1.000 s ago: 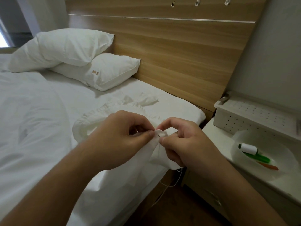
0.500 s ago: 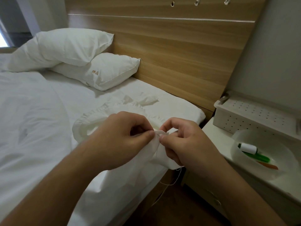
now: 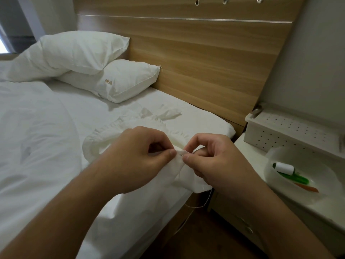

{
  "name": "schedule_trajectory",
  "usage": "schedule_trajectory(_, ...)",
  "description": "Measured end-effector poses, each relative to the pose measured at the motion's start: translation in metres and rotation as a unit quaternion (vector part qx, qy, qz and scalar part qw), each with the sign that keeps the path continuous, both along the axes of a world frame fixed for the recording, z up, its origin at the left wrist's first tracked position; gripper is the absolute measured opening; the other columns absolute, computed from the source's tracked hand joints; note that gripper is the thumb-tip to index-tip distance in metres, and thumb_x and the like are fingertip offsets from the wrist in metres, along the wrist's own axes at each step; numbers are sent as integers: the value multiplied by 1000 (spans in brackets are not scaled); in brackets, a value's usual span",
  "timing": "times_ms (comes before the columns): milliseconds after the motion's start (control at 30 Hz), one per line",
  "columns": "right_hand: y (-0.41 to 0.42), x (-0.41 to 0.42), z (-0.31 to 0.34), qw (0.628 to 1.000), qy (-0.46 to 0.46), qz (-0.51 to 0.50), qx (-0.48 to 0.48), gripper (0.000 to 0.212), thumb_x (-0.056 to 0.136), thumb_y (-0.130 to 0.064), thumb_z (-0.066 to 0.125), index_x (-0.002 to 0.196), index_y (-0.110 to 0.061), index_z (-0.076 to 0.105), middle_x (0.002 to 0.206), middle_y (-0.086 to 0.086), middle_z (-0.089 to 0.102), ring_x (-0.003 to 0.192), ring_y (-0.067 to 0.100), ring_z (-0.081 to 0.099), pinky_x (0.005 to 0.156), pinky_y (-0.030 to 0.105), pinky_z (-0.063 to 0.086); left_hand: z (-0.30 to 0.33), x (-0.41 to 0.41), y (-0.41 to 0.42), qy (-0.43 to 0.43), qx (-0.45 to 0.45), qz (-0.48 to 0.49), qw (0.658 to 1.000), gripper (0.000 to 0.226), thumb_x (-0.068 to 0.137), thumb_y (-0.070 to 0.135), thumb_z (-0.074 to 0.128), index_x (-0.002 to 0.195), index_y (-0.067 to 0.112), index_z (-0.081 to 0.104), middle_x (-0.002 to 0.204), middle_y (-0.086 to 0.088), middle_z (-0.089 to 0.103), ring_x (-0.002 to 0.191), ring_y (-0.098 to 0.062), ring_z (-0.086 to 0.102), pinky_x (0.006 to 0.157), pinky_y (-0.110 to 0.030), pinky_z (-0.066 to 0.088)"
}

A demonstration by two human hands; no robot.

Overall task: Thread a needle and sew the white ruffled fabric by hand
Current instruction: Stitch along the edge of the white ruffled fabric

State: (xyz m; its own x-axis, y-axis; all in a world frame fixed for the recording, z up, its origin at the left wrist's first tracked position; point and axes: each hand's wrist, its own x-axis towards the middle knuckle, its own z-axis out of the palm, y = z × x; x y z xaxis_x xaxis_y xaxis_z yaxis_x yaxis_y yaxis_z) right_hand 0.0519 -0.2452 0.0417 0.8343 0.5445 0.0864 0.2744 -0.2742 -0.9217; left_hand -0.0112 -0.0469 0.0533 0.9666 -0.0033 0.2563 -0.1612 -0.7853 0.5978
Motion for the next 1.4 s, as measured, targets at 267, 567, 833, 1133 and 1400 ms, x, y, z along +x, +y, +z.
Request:
schedule_trajectory(267,-5,4,2,999,38,22,23,5,94,-9,72,90,-7,71,53,6,51,43,7,43,45,18,38,-1,0,1,6,-10,-3,1000,12,96,36,71,88,35,79,79,21,73,79,-4,70,67,-21,52)
schedule_trajectory(567,-9,10,-1,988,108,71,86,5,93,2,68,88,2,68,50,2,40,41,8,33,44,21,30,-2,1,1,15,-28,-20,999,12,97,36,71,88,35,79,76,19,72,74,-7,69,65,-20,47)
schedule_trajectory(833,-10,18,-10,968,161,126,147,7,81,-6,72,84,-1,69,49,0,33,41,9,26,45,20,26,-2,0,2,22,-39,-39,998,12,98,37,70,89,36,79,75,15,73,70,-11,69,61,-19,49)
schedule_trajectory(1133,-11,23,-18,954,167,175,177,3,85,-5,69,86,-3,70,52,1,33,46,14,21,48,27,19,-5,1,4,30,-109,-82,990,12,98,34,74,89,32,81,72,-3,72,68,-33,66,63,-49,54)
schedule_trajectory(1400,-8,25,-25,942,176,212,191,7,92,-11,68,89,-6,64,54,1,35,47,13,27,49,30,20,-8,2,4,37,-196,-109,974,19,91,43,74,90,27,82,76,-17,69,77,-50,61,64,-49,48)
